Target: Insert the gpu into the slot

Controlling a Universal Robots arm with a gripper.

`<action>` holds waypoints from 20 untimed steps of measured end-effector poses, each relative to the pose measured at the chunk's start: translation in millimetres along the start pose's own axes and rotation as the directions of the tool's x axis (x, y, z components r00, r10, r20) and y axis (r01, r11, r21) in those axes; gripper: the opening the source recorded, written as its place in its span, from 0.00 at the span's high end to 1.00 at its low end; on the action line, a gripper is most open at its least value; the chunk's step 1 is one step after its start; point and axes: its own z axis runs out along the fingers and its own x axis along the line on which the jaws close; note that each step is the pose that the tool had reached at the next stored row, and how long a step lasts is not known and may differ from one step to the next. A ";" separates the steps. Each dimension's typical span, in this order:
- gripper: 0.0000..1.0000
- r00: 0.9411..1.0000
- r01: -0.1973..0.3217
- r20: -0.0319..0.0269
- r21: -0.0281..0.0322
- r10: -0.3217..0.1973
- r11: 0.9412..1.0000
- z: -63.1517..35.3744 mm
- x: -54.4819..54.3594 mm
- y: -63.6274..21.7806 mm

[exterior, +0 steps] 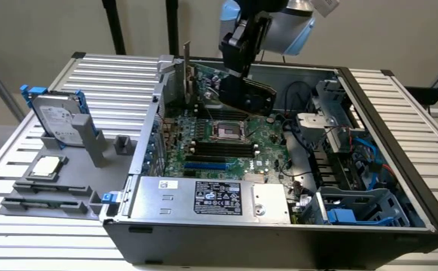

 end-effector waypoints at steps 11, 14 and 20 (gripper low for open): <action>0.74 0.980 0.199 -0.015 0.006 -0.199 0.980 3.7 -0.1 -0.3; 0.74 0.968 0.252 -0.019 0.007 -0.251 0.968 5.2 -0.3 -0.4; 0.74 0.945 0.326 -0.015 0.007 -0.326 0.945 9.0 0.6 1.3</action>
